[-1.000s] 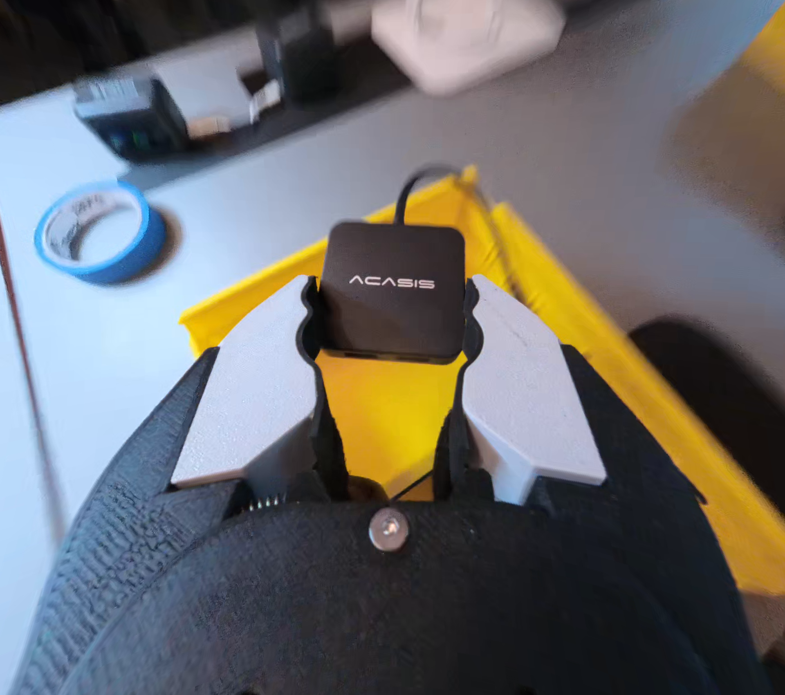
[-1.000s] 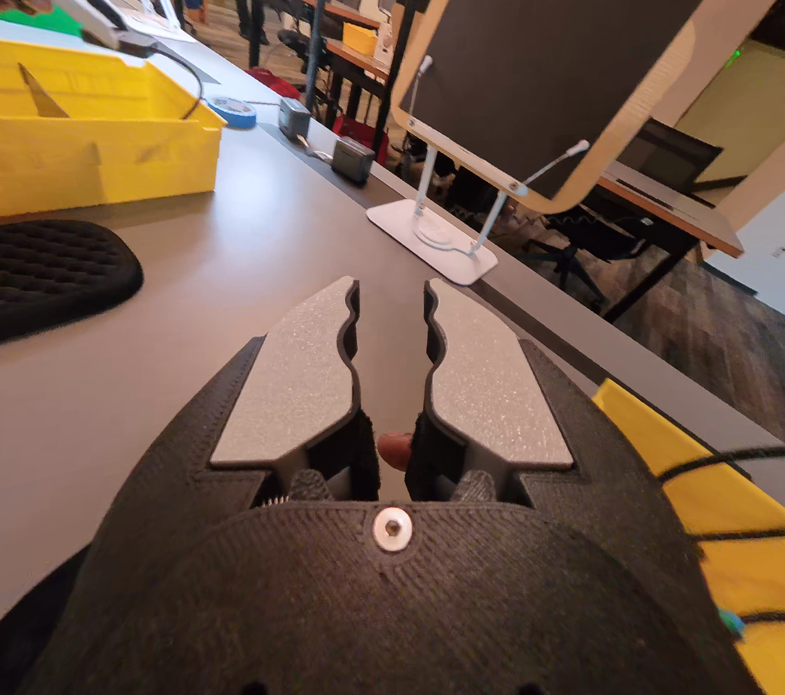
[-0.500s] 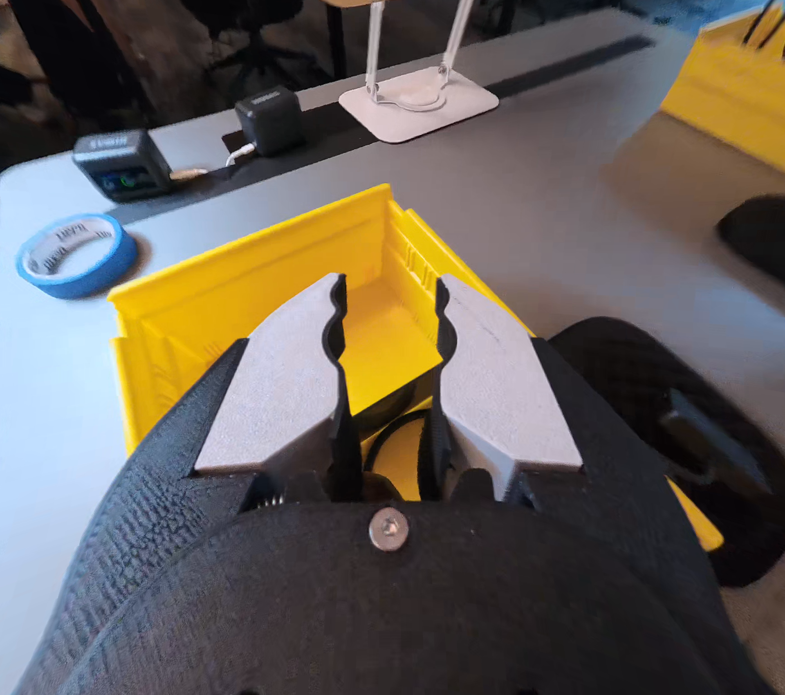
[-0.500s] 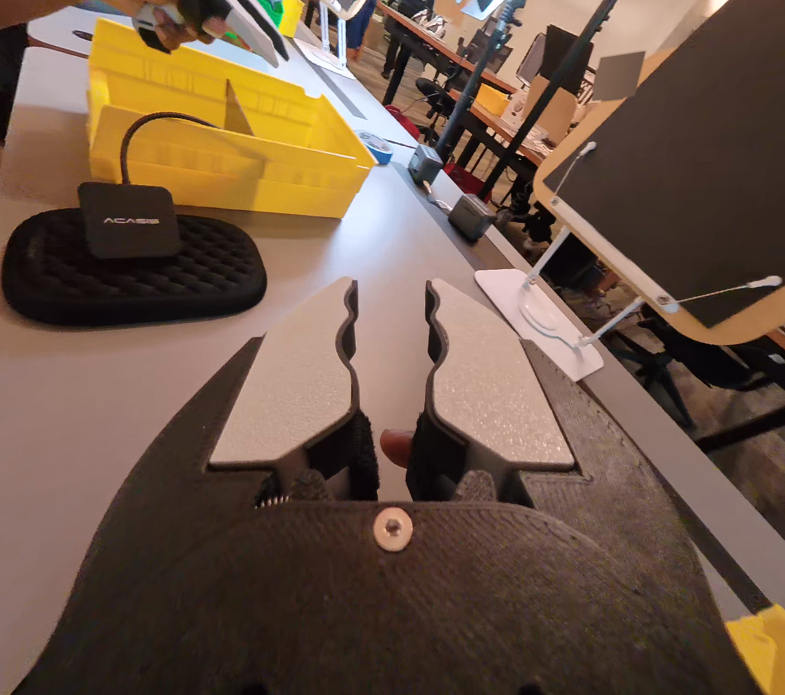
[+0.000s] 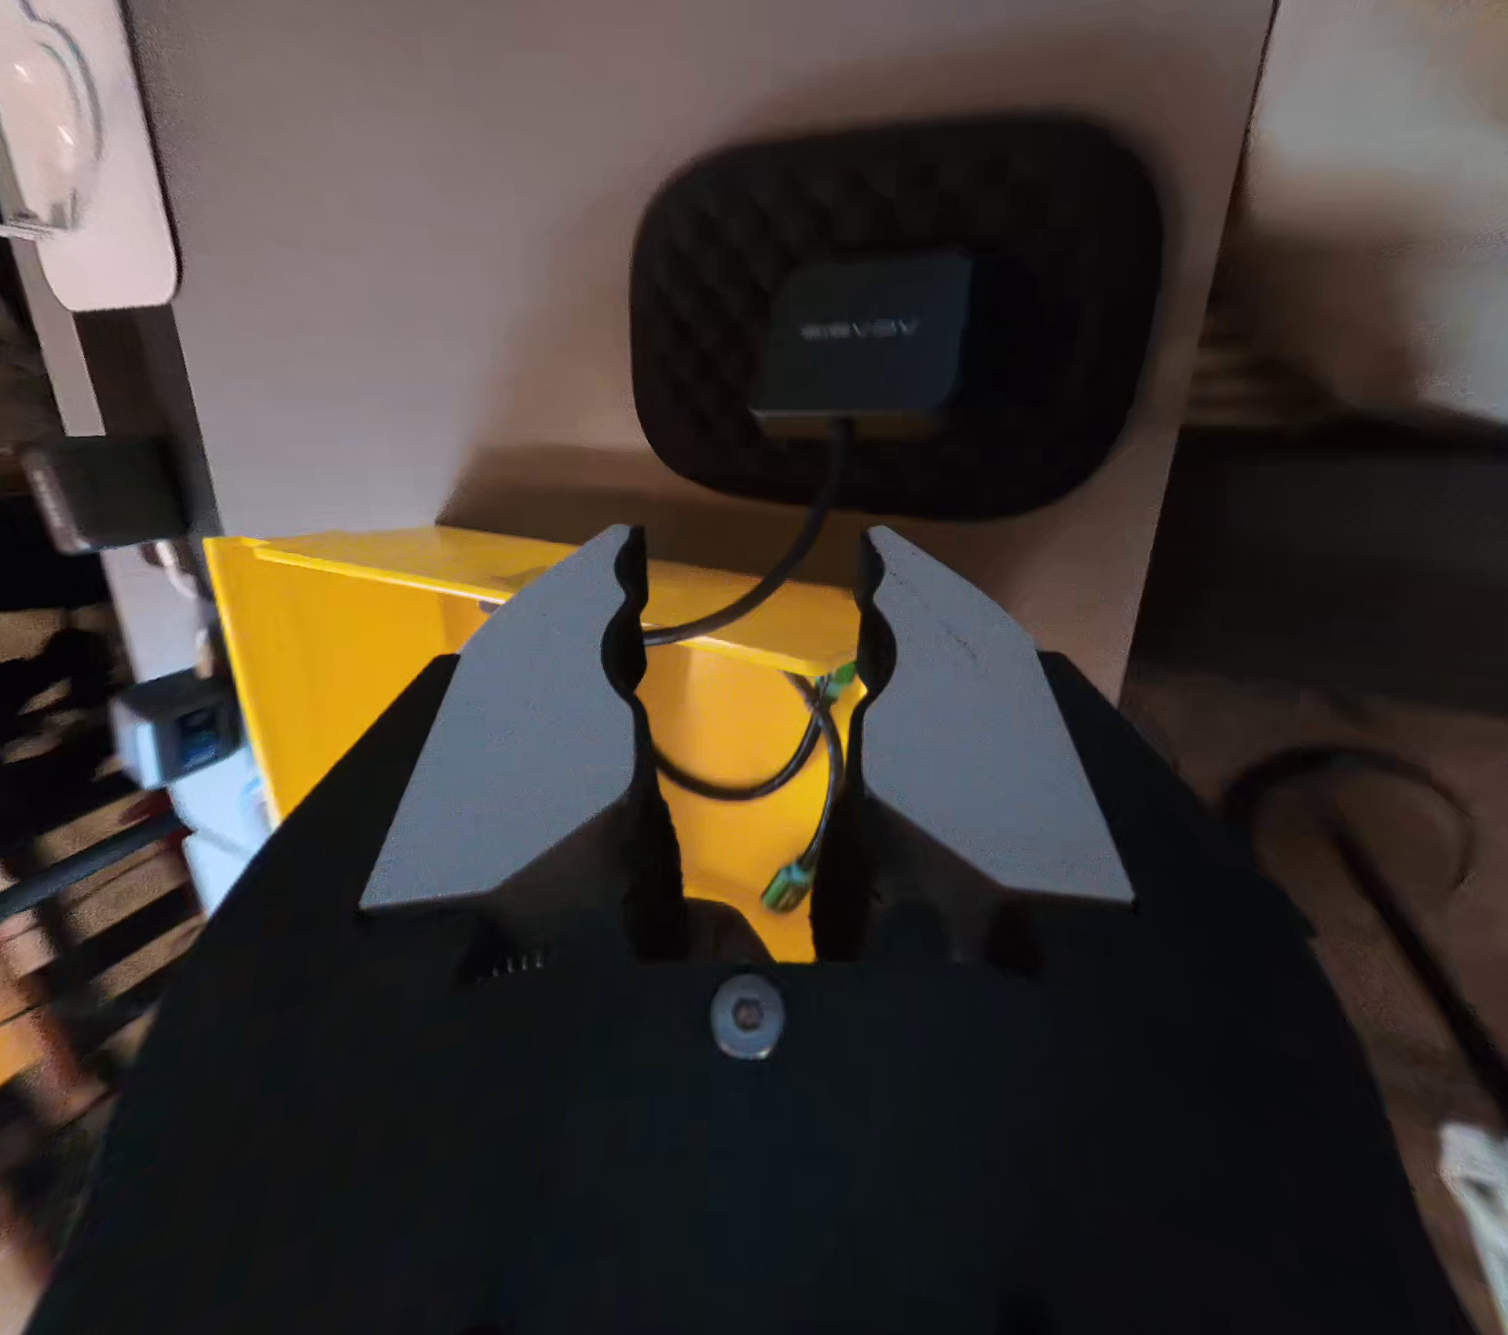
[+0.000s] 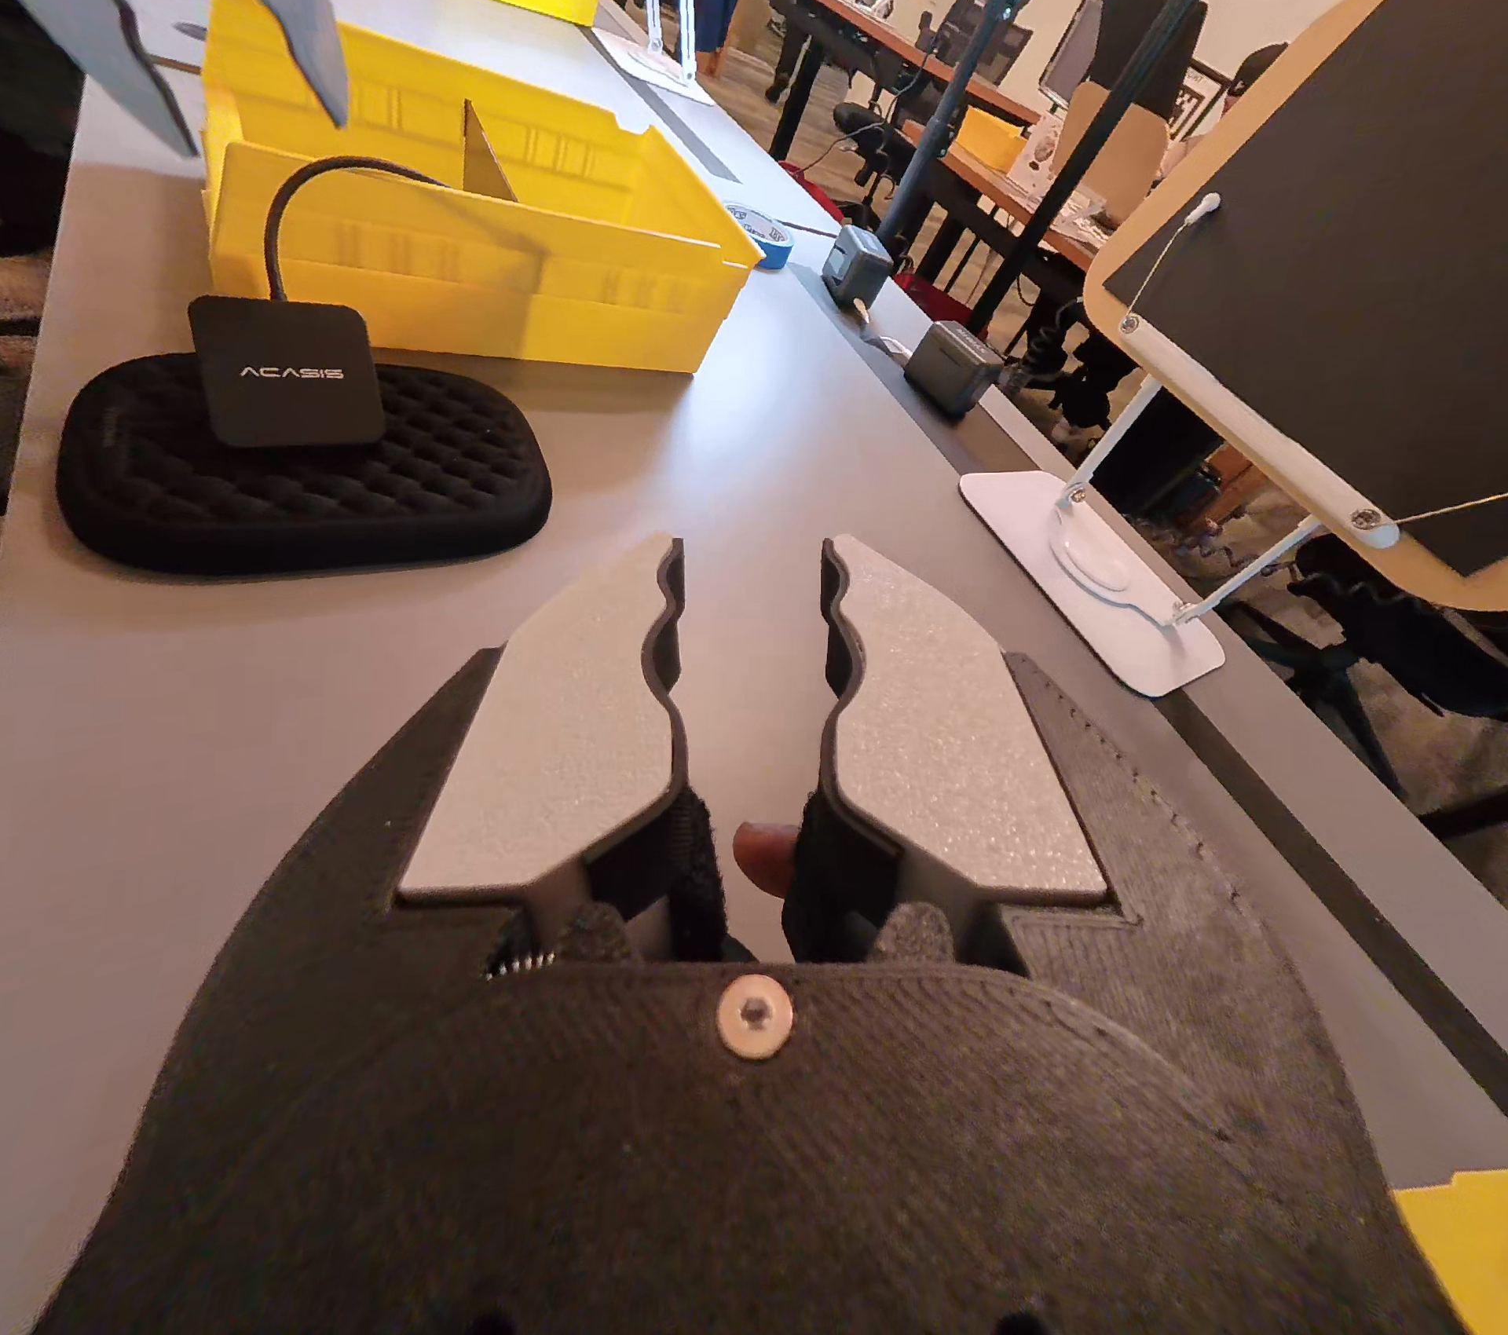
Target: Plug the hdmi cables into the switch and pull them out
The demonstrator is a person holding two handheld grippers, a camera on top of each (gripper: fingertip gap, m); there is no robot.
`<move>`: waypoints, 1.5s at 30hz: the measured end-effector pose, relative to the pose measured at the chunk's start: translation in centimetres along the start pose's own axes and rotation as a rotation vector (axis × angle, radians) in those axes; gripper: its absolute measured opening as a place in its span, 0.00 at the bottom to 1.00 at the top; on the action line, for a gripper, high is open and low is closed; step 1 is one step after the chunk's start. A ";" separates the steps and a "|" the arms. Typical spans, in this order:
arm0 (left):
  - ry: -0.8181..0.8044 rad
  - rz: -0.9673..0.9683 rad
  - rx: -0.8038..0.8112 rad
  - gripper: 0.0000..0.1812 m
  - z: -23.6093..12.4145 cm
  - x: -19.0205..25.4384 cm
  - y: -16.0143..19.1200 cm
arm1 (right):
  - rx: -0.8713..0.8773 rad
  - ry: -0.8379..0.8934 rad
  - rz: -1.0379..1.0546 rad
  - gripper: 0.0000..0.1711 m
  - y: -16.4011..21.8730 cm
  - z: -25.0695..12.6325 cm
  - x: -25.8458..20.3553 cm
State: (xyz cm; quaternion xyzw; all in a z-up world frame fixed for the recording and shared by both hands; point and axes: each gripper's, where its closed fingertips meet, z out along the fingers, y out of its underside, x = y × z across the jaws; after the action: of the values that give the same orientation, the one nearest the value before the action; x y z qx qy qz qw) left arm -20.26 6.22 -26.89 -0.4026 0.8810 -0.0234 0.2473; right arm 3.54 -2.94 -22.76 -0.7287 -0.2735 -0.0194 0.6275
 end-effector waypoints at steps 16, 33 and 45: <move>-0.518 0.611 -0.160 0.31 5.3 1.3 0.5 | -0.020 -0.036 -0.002 0.19 0.8 -1.2 -1.7; -0.758 0.204 0.224 0.08 1.0 -2.4 -4.0 | 0.021 -0.048 0.006 0.19 -0.1 -3.3 -3.4; -1.142 -0.519 1.239 0.08 -15.9 -11.5 -4.7 | 0.073 -0.093 0.057 0.19 -0.5 -2.4 -4.2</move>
State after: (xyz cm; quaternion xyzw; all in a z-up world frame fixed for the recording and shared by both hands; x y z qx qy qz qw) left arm -17.85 8.82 -7.03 -0.3336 0.3326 -0.3478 0.8107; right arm 0.53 -6.68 -23.33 -0.7129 -0.2819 0.0423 0.6407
